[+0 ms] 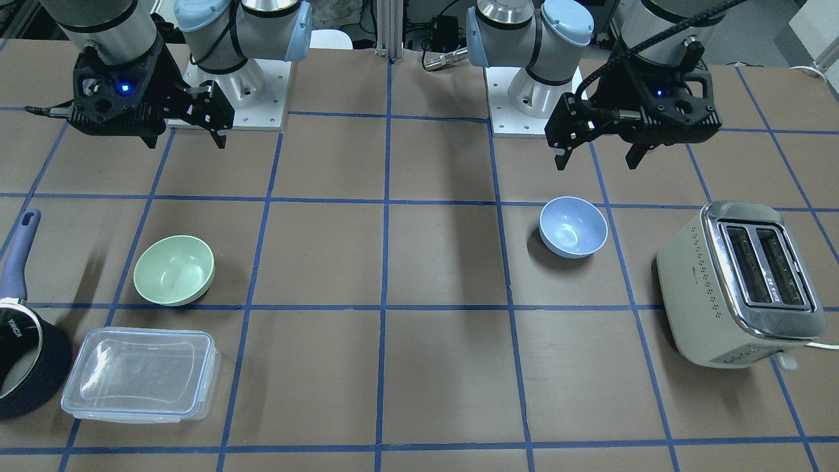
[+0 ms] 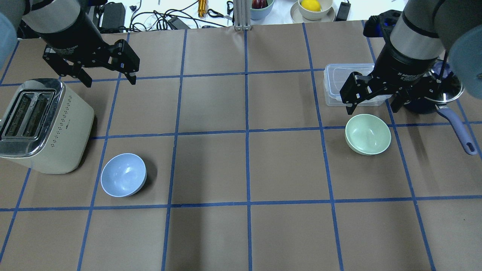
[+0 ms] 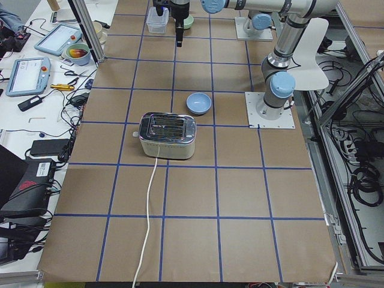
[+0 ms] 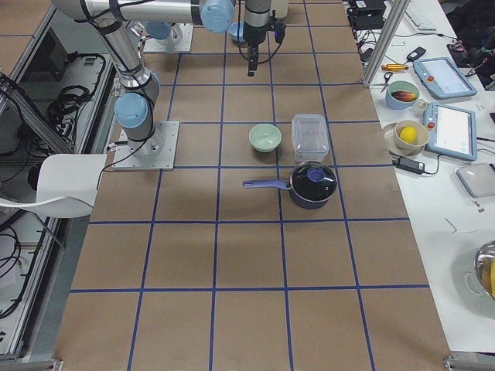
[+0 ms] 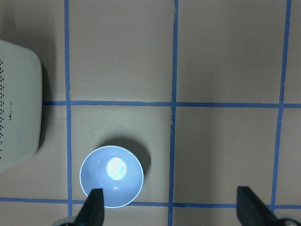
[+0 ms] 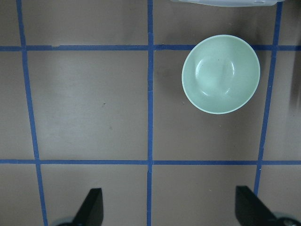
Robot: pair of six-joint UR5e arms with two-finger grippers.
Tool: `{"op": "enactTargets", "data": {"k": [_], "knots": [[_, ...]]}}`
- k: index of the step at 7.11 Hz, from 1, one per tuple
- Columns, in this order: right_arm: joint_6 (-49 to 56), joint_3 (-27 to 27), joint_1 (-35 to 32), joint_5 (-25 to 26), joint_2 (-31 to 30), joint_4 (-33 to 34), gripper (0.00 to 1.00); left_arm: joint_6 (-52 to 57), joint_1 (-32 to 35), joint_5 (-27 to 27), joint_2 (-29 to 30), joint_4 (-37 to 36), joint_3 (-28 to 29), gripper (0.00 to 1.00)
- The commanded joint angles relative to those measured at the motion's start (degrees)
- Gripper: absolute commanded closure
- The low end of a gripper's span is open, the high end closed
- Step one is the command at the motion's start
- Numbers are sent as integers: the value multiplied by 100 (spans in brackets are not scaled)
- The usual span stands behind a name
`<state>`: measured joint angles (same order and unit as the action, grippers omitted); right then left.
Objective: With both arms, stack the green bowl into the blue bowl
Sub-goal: 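Lower left gripper onto blue bowl rim while right gripper descends to green bowl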
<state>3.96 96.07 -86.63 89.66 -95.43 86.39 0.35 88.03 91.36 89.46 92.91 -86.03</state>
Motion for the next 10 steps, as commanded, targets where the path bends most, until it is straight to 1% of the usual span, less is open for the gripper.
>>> {"op": "enactTargets", "data": {"k": [1, 2, 3, 4, 5, 6, 7, 8, 9, 10], "knots": [[-18, 8, -3, -19, -20, 1, 0, 9, 4, -4, 62, 96, 34, 0], [-18, 8, -3, -10, -20, 1, 0, 17, 4, 5, 63, 113, -1, 0], [-18, 8, -3, -10, -20, -8, 0, 218, -66, 170, -15, 340, -202, 0], [-18, 8, -3, -28, -28, -8, 0, 394, -75, 198, -42, 220, -621, 0], [-35, 8, -3, 16, -29, -8, 0, 334, -84, 189, -25, 123, -991, 0], [-44, 17, -3, 51, 6, -43, 0, 369, -84, 198, 27, -391, -1386, 0], [-27, 35, 67, 34, 68, -43, 0, 386, -171, 207, 97, -1005, -2008, 0], [78, 35, 198, 42, 181, 122, 0, 404, -320, 207, 185, -2143, -2823, 0], [123, 52, 495, 25, 278, 194, 0, 404, -365, 207, 247, -2868, -3484, 0], [567, 61, 889, -45, 488, 325, 0, 395, -356, 207, 300, -3205, -3795, 0]]}}
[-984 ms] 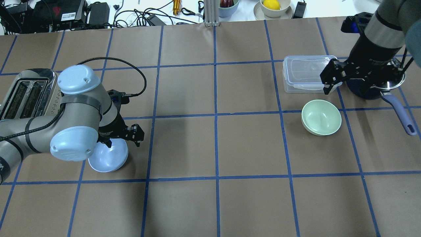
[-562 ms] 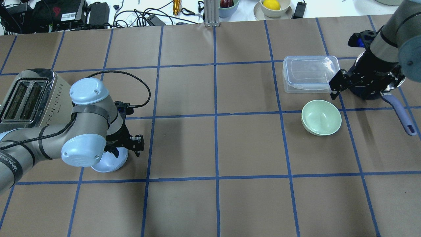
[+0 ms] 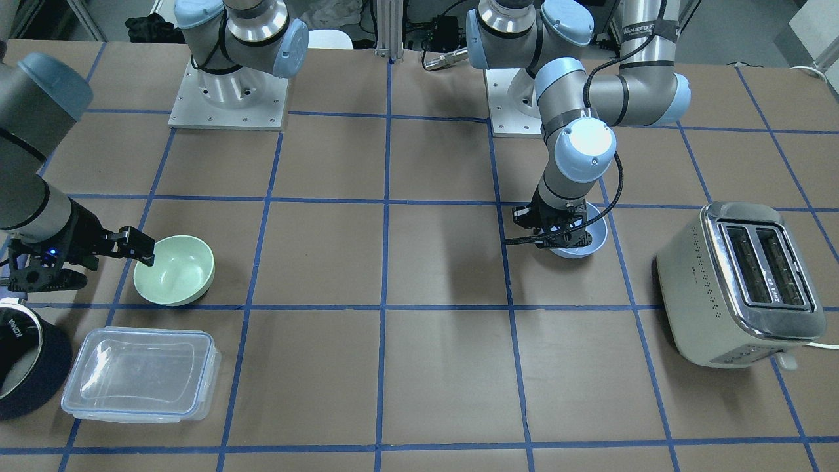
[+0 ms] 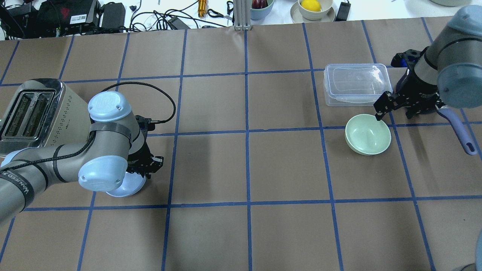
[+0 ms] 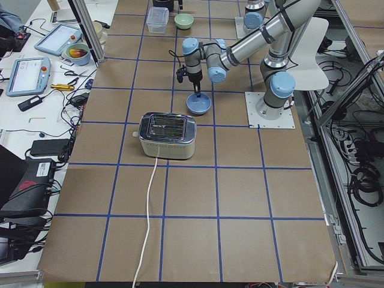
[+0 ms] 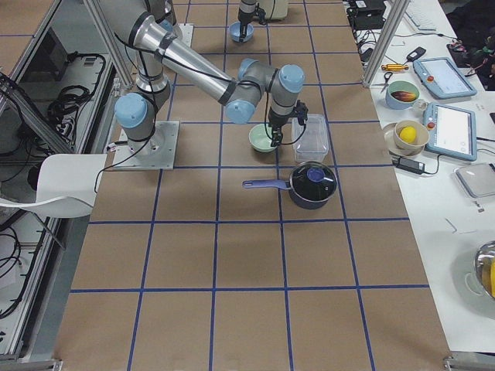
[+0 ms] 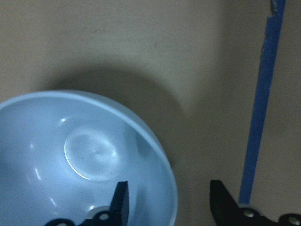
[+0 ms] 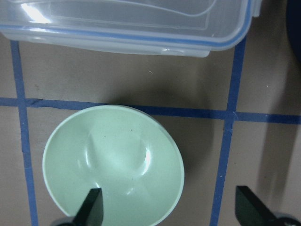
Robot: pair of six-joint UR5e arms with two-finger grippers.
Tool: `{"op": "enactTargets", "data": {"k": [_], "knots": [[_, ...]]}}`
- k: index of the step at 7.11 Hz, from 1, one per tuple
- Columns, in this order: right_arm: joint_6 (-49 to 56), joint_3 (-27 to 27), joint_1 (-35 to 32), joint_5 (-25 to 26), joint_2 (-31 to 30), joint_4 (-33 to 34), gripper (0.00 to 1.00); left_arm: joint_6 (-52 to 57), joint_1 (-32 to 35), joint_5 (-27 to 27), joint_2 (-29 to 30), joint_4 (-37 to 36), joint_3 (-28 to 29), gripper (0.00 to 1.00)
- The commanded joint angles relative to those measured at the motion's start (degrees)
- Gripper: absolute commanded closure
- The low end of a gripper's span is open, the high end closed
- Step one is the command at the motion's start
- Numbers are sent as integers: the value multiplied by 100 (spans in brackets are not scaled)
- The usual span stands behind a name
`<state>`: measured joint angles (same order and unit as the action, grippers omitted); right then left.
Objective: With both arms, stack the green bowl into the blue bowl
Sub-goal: 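Lift blue bowl with left gripper while right gripper grasps green bowl rim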
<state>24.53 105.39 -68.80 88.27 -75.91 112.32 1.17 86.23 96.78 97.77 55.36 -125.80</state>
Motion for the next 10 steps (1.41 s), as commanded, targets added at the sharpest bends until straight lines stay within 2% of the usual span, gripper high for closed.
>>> {"op": "enactTargets", "data": {"k": [1, 2, 3, 4, 5, 7, 8, 10], "knots": [[191, 17, 157, -30, 339, 80, 0, -493, 532, -10, -56, -69, 317, 100], [228, 78, 157, -30, 453, 71, 1, -956, 1118, -53, 22, 174, 902, 100], [237, 235, 157, -47, 463, 89, 4, -2083, 1768, -515, 215, 638, 1709, 100], [245, 367, 157, -47, 498, 298, 5, -2582, 2244, -737, 556, 878, 2509, 100], [254, 525, 157, -38, 550, 482, 17, -2839, 2545, -739, 1012, 871, 3039, 100], [456, 624, 157, -38, 560, 730, 91, -2798, 2854, -678, 1943, 871, 3831, 100], [448, 623, 157, -21, 560, 704, 100, -2772, 2960, -651, 2296, 906, 4079, 100], [439, 562, 174, 49, 507, 652, 100, -2710, 2970, -477, 2659, 871, 4090, 100]]}}
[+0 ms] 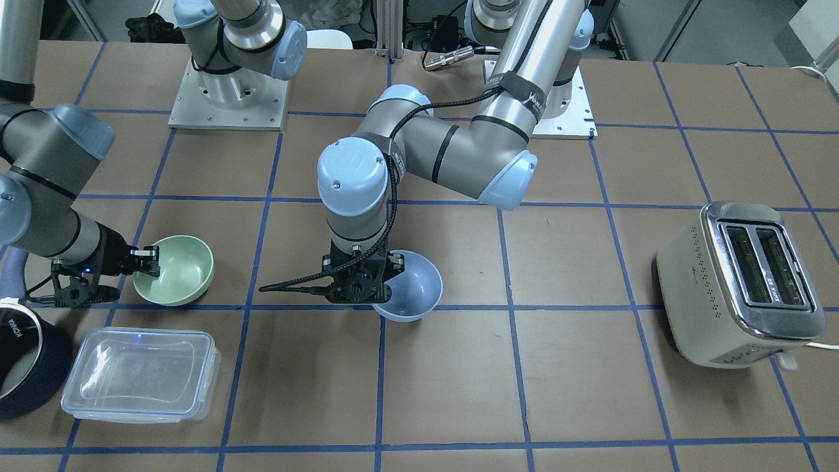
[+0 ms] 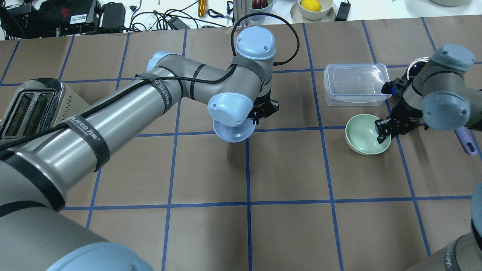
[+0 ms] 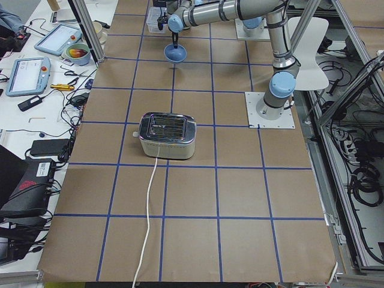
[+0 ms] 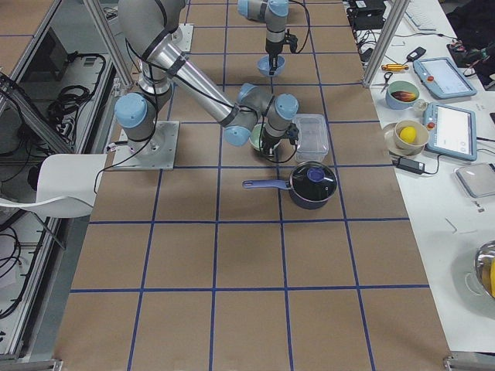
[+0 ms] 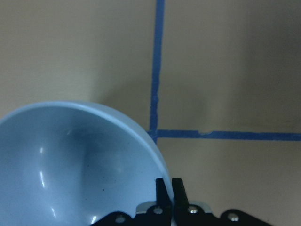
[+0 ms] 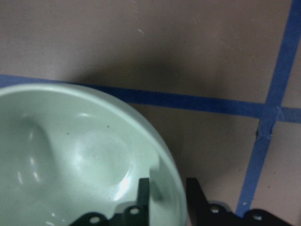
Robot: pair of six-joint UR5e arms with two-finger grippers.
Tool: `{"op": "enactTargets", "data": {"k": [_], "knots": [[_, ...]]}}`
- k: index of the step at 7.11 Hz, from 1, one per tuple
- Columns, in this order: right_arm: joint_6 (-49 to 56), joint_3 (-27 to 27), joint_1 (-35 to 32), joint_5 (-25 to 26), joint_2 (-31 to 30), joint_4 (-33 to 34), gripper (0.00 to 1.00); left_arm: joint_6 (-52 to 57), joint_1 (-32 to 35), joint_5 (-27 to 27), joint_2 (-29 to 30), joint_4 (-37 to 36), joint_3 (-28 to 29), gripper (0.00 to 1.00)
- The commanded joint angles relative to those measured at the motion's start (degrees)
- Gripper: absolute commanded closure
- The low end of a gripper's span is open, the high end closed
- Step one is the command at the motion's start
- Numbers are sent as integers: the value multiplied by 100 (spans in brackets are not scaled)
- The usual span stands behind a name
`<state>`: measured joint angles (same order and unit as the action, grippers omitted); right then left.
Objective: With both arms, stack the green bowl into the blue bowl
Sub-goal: 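Lift blue bowl with left gripper while right gripper grasps green bowl rim, then set blue bowl mid-table, open left gripper while right gripper lifts green bowl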
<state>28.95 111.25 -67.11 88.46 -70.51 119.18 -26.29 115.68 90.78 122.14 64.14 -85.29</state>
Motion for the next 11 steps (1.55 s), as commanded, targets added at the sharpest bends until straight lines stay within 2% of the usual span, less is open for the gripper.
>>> {"op": "enactTargets", "data": {"k": [1, 2, 3, 5, 6, 7, 8, 9, 11], "knots": [[-12, -111, 14, 40, -51, -105, 100, 36, 34, 185, 284, 11, 65, 100], [-4, -373, 23, 14, -86, -532, 100, 27, 34, 256, 293, -15, 74, 81], [5, -785, 23, -21, -138, -1084, 100, 18, 34, 221, 215, -16, 91, 1], [14, -1367, -12, -240, -139, -1886, 100, 27, 87, 99, -92, 281, 222, 0], [5, -1526, -64, -607, -156, -2081, 100, 123, -26, 98, -346, 622, 275, 0], [-99, -1614, -335, -967, -200, -2161, 100, 985, -393, 142, -714, 1052, 285, 0], [-727, -1650, -790, -1127, -200, -2171, 100, 1359, -884, 98, -1170, 1318, 285, 0], [-1420, -1711, -1256, -1512, -200, -2110, 100, 1885, -1359, 107, -1592, 1755, 259, 0], [-2545, -1791, -2274, -1727, -165, -1796, 100, 2877, -2579, 89, -2296, 2136, 206, 0]]}}
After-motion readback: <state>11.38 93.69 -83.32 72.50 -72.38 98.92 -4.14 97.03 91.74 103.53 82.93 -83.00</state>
